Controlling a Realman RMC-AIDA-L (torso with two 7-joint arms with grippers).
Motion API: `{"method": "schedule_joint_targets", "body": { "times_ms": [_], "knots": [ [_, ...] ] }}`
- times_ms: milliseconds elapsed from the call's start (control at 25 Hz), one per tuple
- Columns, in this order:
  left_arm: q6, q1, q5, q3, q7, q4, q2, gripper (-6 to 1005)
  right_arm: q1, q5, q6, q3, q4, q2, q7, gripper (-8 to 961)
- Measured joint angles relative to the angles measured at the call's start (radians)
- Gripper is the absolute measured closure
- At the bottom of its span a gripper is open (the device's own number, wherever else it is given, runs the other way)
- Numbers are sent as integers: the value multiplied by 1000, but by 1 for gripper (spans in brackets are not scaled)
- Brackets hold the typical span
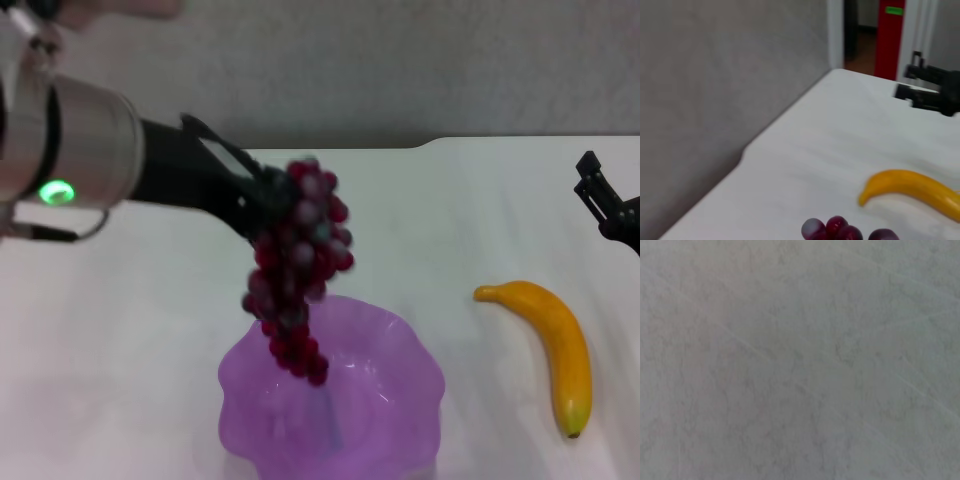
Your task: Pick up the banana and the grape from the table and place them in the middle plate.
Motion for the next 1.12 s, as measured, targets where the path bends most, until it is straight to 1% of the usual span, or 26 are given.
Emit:
{"method": "schedule_joint_targets", "body": {
  "times_ms": [80,200,440,520,720,840,1000,1120],
  "knots": [
    [6,5,-1,32,-5,16,0,859,0,0,0,0,-1,0,0,144],
    [20,6,1,78,-8,74,0,862,1,0,0,0,-1,0,0,145],
    [85,12,-14,171,-19,226,-2,862,5,3,3,0,3,1,0,147],
    [105,5,-27,195,-18,274,-2,863,6,3,4,0,4,1,0,147],
    [125,-11,-46,253,-5,343,-3,866,9,2,7,0,4,2,0,149],
    [149,-35,-75,291,7,408,-3,867,11,0,8,0,4,2,0,150],
    [182,-62,-107,307,28,483,-3,870,13,-1,8,0,4,2,0,152],
    [209,-69,-110,312,37,520,-3,870,16,-1,8,0,4,2,0,153]
  ]
}}
